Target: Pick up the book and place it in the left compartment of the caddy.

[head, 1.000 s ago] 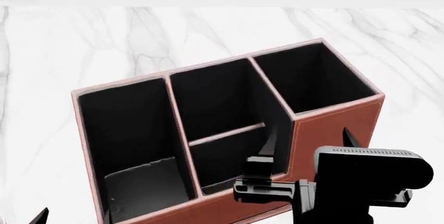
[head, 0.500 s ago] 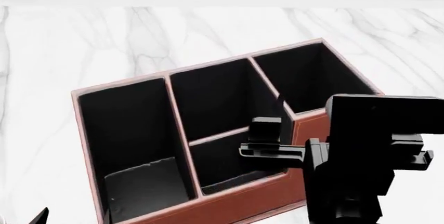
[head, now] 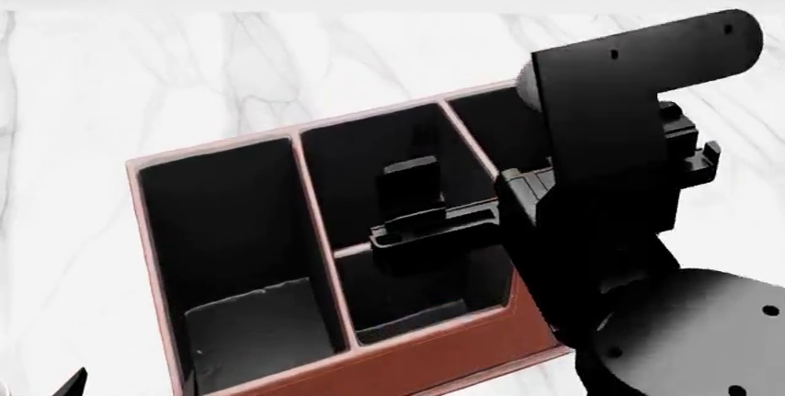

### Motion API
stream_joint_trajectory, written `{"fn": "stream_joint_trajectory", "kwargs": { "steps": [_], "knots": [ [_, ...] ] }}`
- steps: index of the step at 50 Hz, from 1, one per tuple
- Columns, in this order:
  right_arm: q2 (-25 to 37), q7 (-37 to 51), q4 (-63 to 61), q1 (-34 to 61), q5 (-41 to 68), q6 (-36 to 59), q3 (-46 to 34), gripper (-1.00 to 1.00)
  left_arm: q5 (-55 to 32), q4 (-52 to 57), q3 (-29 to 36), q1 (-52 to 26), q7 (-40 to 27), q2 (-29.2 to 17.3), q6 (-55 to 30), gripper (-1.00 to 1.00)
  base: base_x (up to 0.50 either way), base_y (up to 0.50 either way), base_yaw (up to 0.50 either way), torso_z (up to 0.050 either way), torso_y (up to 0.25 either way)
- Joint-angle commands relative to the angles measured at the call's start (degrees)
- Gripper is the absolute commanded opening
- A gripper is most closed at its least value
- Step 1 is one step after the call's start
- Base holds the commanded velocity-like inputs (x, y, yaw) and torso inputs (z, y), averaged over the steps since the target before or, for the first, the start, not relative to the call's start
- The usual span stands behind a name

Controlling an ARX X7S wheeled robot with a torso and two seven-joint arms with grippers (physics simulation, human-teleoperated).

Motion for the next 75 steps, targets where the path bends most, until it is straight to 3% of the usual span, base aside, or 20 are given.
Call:
{"fn": "stream_joint_trajectory", "kwargs": {
  "steps": [1, 23, 42, 75],
  "knots": [
    [10.4, 2.5, 14.3, 15.1, 23.1, 0.6, -12.8, 1.0, -0.1, -0.4, 0.5, -0.2, -0.3, -0.1, 0.1, 1.0, 0.0, 0.0, 0.0, 0.0, 0.0],
    [15.1, -5.4, 15.4, 19.7, 22.3, -0.1, -22.4, 1.0, -0.4, -0.5, 1.2, -0.3, -0.9, -0.6, 0.3, 1.0, 0.0, 0.0, 0.0, 0.0, 0.0],
    [21.3, -27.9, 8.8, 23.1, 7.9, -1.7, -32.5, 1.0, -0.8, -0.7, 1.8, -0.4, -1.4, -1.0, 0.4, 1.0, 0.0, 0.0, 0.0, 0.0, 0.0],
    [25.3, -21.3, 9.7, 30.2, 22.1, 0.2, -50.7, 1.0, -1.3, -1.1, 2.6, -0.7, -2.1, -1.5, 0.7, 1.0, 0.0, 0.0, 0.0, 0.0, 0.0]
  ]
}}
